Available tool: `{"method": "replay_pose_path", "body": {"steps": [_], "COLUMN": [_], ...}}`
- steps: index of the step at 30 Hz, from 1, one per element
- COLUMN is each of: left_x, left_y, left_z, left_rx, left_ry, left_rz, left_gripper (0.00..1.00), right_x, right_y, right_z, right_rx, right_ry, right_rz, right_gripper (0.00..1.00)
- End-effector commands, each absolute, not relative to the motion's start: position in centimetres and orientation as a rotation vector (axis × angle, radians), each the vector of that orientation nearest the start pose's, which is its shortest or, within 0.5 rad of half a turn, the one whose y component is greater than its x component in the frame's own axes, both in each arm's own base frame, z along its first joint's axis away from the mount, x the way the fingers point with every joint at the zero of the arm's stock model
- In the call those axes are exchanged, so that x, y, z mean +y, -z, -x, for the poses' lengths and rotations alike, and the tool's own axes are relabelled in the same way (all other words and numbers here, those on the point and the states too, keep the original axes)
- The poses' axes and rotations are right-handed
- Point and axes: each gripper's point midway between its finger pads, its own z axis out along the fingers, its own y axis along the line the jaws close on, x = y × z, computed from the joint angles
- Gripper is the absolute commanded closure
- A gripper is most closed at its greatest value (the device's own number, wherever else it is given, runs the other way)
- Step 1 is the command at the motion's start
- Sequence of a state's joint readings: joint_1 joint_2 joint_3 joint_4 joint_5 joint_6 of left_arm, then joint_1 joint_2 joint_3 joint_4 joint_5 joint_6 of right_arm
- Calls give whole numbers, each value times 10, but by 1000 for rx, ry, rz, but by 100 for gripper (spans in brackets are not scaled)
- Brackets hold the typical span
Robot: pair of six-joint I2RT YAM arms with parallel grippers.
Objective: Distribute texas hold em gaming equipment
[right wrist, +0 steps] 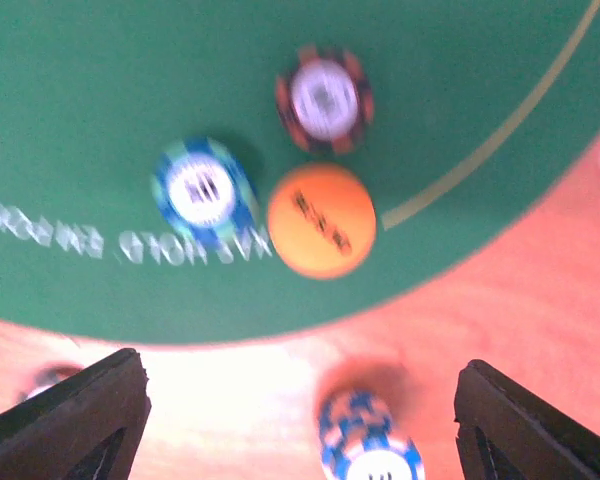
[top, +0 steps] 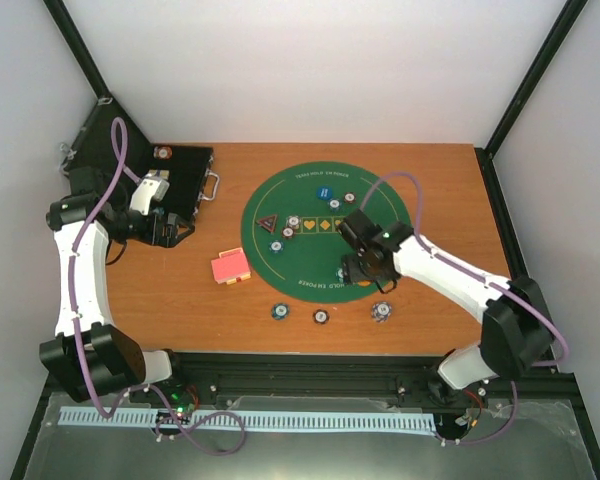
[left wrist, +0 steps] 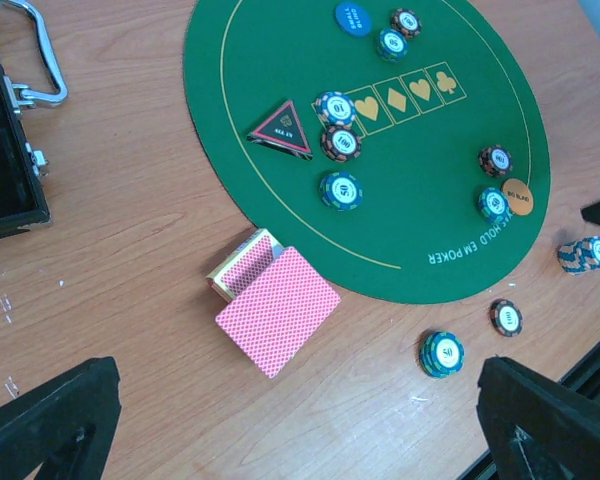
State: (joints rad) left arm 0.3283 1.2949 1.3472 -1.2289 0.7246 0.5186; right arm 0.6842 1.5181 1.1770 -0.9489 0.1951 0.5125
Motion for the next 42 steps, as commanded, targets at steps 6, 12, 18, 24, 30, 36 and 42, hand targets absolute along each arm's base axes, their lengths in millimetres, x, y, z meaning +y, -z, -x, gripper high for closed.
{"method": "replay_pose_path", "body": {"steps": [6, 12, 18, 24, 30, 36, 42], "left_x": [-26, -26, -26, -27, -27, -29, -29], "left_y": [-259, -262, -266, -271, -271, -275, -272], "left_z": [-289, -287, -288, -287, -288, -287, -287], "left_rx": [2369, 2361, 2358, 2349, 2350, 2341, 2345], "left_ry": [670, 664, 661, 657, 664, 676, 688], "left_rz": [-393, -396, -393, -398, -397, -398, -397], "left_gripper": [0, 0, 0, 0, 0, 0, 0], "right_x": [147, 136, 134, 132, 129, 128, 127], "right_y": [-91, -67, -49, -42, -36, -35, -38], "right_z": [-209, -193, -188, -189, -188, -189, -190], "right_rx": [2847, 2903, 2926, 2927, 2935, 2934, 2925], "right_ry": [-56, -17, -4, 18, 58, 72, 70], "right_rz": [7, 1, -10, -3, 4, 4, 2], "right_gripper": [17, 18, 21, 27, 36, 44, 53]}}
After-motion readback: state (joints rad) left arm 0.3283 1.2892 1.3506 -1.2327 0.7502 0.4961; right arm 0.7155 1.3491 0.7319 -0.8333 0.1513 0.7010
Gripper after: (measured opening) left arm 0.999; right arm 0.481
